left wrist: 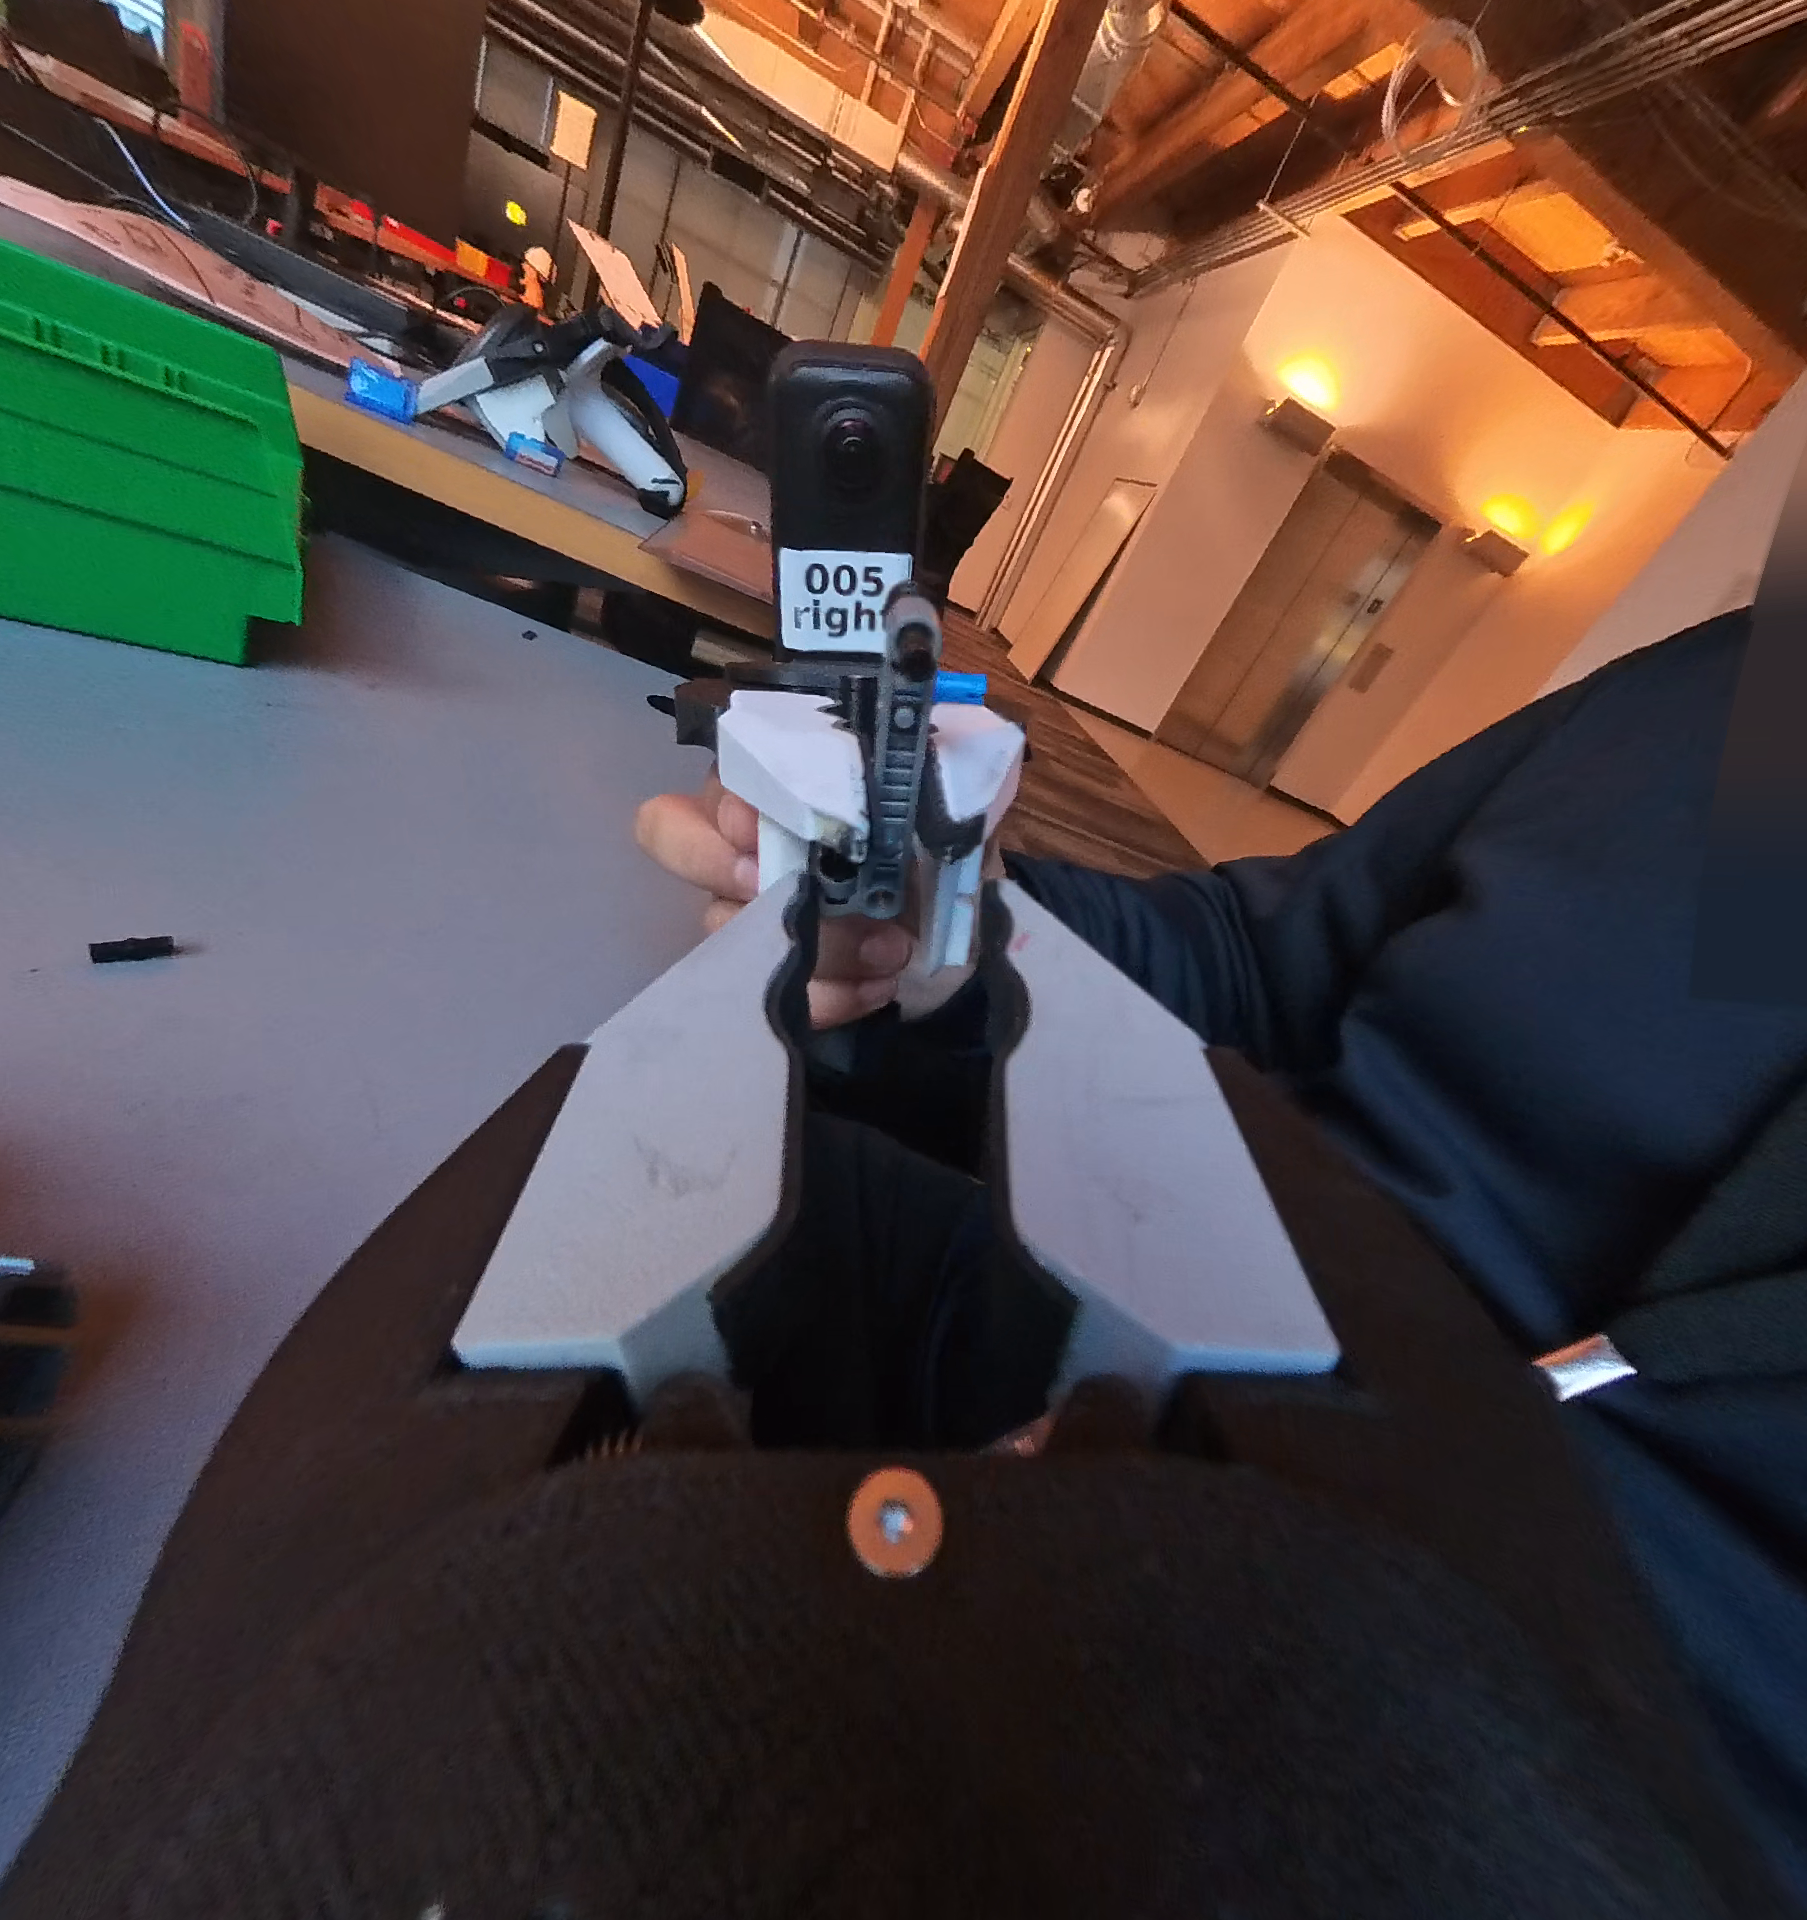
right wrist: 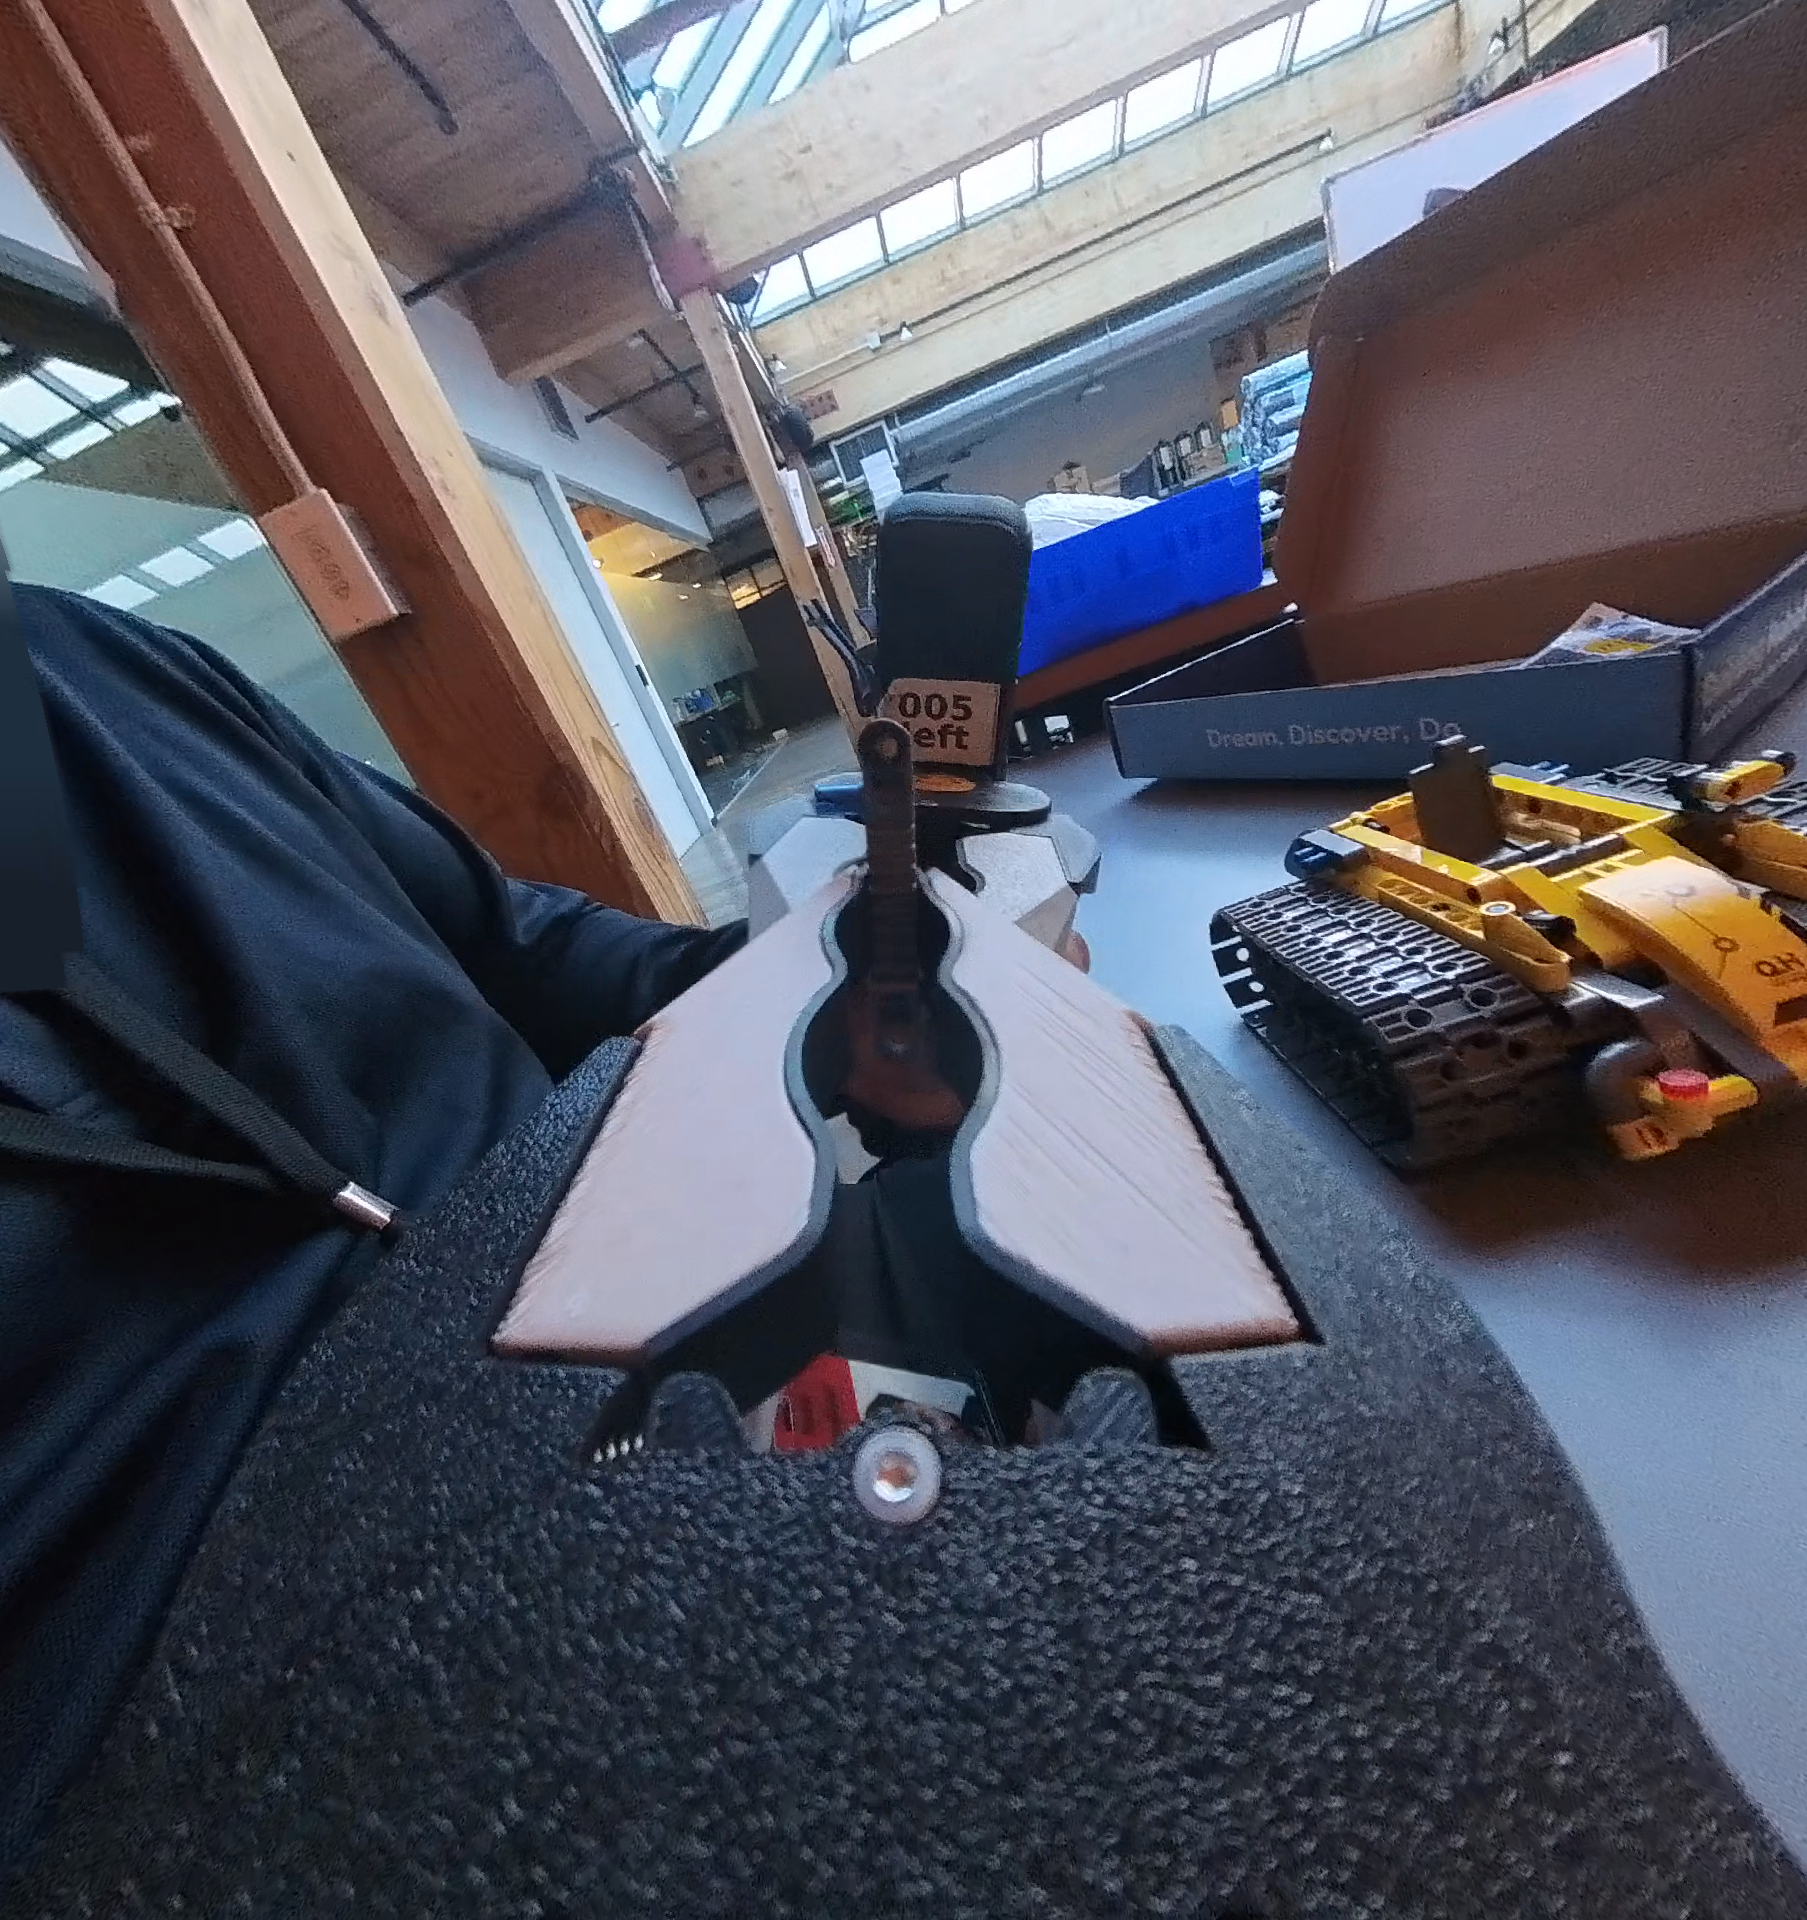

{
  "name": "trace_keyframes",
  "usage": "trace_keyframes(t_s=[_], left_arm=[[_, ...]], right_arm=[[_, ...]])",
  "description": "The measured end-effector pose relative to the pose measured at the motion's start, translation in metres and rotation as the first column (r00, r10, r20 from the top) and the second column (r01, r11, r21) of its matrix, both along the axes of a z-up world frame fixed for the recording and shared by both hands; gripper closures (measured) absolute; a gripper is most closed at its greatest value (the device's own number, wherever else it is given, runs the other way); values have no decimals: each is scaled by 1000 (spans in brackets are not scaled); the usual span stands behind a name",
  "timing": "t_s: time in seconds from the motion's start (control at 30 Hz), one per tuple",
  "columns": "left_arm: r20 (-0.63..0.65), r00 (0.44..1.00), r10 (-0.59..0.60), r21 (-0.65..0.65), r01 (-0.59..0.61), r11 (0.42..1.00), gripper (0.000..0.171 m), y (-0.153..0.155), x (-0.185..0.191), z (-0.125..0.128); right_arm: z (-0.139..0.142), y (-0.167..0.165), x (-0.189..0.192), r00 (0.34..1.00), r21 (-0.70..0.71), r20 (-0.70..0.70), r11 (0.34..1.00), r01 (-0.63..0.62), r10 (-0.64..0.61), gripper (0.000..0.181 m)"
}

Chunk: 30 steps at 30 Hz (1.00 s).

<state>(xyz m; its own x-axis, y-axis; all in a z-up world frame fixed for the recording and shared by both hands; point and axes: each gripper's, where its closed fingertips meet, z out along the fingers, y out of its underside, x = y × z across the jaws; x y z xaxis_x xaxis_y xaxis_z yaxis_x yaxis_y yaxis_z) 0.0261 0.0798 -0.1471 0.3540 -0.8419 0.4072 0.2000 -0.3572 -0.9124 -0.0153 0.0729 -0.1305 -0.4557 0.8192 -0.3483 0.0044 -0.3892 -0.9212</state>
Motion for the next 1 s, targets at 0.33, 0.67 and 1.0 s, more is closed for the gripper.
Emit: trace_keyframes(t_s=[0.33, 0.67, 1.0], left_arm=[[100, 995, 20, -34, -16, 999, 148, 4, 1, 3], [-56, 977, 205, -68, -209, 976, 158, 24, -24, -25], [-526, 733, 432, 253, -350, 902, 157, 37, -56, -53]], right_arm=[[-1, -1, -2, 999, -51, -51, 999, -6, 3, 174], [-21, 22, -9, 978, 76, 60, 978, 194, -198, 168], [-41, 47, -8, 924, 284, 167, 914, 290, -345, 150]])
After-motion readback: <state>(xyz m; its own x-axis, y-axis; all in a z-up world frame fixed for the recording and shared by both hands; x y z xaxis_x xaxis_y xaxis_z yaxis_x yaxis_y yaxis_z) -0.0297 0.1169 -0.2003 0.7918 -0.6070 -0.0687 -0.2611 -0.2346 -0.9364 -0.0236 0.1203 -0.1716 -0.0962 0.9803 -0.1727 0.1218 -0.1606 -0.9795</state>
